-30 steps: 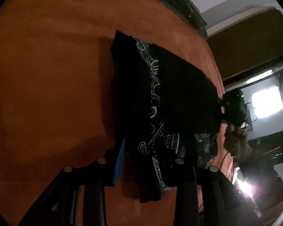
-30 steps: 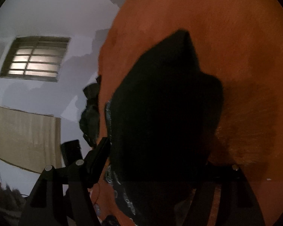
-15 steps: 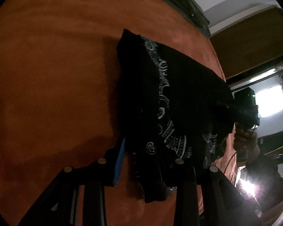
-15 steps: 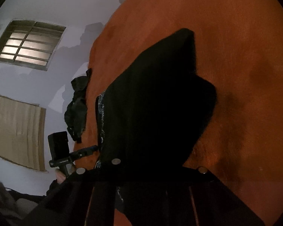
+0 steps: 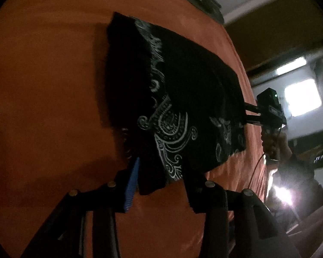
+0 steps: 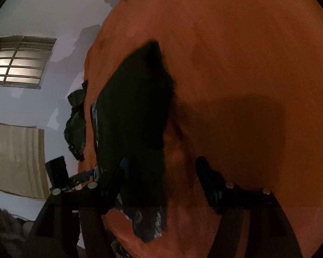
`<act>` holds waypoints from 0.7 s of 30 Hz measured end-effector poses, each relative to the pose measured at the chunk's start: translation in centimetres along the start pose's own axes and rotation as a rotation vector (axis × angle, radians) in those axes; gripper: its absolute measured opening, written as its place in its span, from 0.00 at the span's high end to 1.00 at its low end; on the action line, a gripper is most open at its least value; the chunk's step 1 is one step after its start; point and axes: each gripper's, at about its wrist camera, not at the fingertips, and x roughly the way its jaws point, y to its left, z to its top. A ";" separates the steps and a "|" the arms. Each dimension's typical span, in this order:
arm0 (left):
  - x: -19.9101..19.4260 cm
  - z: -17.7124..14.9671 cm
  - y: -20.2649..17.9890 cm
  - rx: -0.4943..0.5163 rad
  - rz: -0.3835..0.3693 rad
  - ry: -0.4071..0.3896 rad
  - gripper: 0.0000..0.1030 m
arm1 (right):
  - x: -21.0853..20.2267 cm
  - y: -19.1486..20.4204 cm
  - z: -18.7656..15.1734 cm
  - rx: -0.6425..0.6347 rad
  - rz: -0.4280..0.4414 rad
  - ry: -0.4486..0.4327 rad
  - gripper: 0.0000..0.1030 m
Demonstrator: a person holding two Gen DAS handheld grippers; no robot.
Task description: Fold clothes
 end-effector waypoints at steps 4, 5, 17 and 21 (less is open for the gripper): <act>0.3 0.9 0.9 -0.071 -0.060 -0.001 0.58 | 0.1 -1.0 -1.6 0.018 0.108 -0.028 0.36; 0.4 1.1 1.1 -0.089 -0.076 -0.002 0.58 | 0.2 -1.0 -1.6 0.017 0.127 -0.028 0.36; 1.8 8.2 5.2 -0.137 -0.103 -0.031 0.53 | 3.3 1.4 3.1 -0.066 0.104 0.036 0.36; 3.2 9.4 5.2 -0.126 -0.072 -0.023 0.51 | 4.2 2.0 4.1 -0.076 0.104 0.049 0.36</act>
